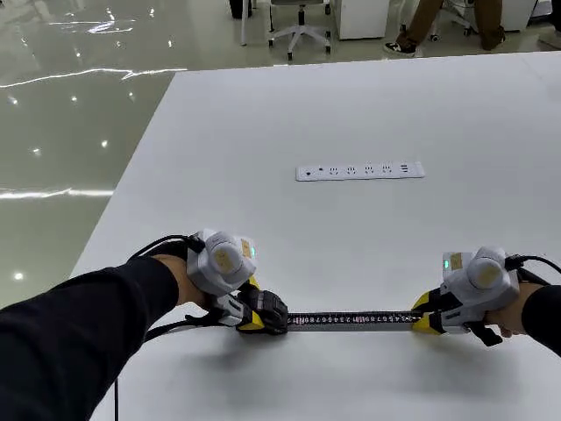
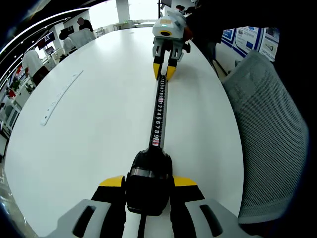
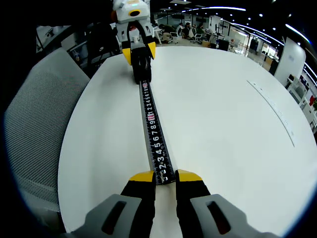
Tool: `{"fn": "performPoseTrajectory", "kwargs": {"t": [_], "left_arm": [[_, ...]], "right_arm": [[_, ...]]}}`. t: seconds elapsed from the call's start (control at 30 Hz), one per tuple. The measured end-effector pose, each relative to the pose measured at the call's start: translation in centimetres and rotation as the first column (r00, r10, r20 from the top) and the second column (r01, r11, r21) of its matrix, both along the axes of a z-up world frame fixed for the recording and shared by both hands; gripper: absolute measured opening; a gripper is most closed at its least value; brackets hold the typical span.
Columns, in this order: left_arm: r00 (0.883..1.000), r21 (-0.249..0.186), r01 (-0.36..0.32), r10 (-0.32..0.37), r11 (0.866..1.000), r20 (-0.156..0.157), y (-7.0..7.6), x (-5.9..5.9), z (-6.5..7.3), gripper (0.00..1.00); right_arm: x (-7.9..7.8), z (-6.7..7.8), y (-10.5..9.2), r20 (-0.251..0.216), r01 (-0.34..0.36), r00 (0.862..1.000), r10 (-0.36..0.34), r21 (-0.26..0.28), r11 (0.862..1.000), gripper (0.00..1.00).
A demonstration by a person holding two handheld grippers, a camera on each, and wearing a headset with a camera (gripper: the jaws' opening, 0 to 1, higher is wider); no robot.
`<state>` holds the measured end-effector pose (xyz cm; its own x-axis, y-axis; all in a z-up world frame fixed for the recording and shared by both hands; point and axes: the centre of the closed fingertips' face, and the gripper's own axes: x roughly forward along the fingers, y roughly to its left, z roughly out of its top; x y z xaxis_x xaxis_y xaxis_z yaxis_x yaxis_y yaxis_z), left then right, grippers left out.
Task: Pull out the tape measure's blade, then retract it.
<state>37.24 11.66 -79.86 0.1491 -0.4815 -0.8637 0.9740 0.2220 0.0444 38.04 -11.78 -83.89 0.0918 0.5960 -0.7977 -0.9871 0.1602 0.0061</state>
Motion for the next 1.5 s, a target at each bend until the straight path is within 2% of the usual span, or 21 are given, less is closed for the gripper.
{"fn": "performPoseTrajectory", "kwargs": {"t": [0.63, 1.5], "left_arm": [[1.0, 0.002, -0.001, 0.001, 1.0, 0.001, 0.0, 0.0, 0.0, 0.3], [1.0, 0.002, -0.002, 0.002, 1.0, 0.006, -0.1, 0.0, 0.0, 0.3]], "right_arm": [[0.3, 0.0, -1.5, -0.005, 0.018, 1.0, -0.018, -0.013, 1.0, 0.1], [0.0, 0.4, -1.6, -0.006, 0.025, 1.0, -0.025, -0.022, 0.999, 0.1]]}}
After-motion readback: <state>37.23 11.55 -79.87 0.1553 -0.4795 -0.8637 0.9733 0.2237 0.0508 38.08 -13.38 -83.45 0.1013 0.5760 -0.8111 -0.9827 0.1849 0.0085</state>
